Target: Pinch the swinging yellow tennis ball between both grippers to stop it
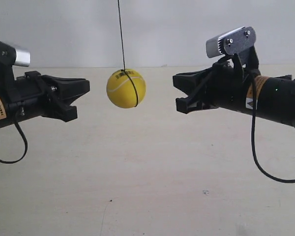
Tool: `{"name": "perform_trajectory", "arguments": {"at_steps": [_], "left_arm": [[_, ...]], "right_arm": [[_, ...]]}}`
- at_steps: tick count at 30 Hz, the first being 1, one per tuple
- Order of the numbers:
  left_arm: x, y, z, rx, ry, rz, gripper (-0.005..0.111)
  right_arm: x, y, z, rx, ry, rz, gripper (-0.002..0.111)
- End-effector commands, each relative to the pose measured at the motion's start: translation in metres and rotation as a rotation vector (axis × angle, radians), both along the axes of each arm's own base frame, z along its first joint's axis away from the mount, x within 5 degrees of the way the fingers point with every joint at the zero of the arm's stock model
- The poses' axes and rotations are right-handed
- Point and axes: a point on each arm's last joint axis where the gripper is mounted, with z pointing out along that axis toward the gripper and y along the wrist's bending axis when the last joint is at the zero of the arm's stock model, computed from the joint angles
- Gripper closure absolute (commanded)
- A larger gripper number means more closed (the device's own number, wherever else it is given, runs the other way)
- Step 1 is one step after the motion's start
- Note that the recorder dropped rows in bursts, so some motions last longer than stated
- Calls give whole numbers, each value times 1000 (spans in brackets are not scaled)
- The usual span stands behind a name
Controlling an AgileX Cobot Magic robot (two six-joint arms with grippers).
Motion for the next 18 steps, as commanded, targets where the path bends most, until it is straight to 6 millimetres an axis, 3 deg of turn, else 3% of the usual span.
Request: {"name": "perform_trajectory", "arguments": {"at_steps": [1,12,18], "left_arm": [[7,15,-8,20,118,207,102],[7,21,-14,47,191,282,102],[3,6,-4,5,76,89,102]], "right_arm": [[6,-7,-4,-55,21,-94,108],[9,-20,-4,-100,69,-235,108],[-4,-13,17,-118,-22,-89,108]]}}
